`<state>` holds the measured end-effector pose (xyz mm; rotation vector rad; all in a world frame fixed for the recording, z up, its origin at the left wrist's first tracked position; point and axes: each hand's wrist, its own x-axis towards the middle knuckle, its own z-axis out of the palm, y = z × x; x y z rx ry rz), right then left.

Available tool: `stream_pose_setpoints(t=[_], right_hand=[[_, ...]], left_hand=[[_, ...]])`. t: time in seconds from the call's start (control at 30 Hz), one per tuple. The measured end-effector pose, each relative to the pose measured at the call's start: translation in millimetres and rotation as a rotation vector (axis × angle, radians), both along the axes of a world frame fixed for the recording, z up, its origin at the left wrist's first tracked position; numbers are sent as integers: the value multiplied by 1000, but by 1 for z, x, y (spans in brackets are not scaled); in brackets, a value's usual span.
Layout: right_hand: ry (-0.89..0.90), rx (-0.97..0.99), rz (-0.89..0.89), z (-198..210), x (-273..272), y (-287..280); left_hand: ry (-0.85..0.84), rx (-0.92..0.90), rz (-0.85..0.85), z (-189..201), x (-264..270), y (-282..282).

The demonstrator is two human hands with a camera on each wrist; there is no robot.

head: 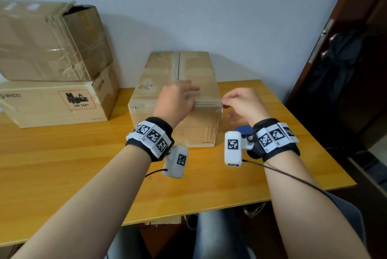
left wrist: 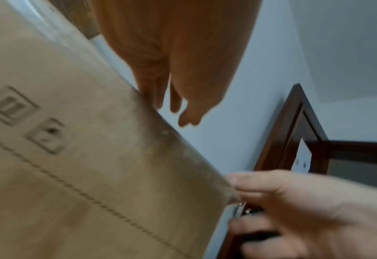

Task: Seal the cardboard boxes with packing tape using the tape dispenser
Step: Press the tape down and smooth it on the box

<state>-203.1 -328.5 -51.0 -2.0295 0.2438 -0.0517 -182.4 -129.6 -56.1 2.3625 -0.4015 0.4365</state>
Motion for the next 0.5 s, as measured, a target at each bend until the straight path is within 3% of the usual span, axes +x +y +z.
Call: stream_pose_setpoints(t=[0.1, 0.2, 0.3, 0.5], right_hand=[[-151, -362, -25, 5, 3, 4], [-93, -443, 6, 10, 5, 18], [62, -450, 84, 12, 8, 42], [177, -574, -11, 3, 17, 76]], left_hand=[[-116, 49, 255, -11, -3, 21], [170, 0, 523, -9, -7, 47], [371, -156, 491, -4, -6, 57], [451, -47, 511, 0, 0, 44]])
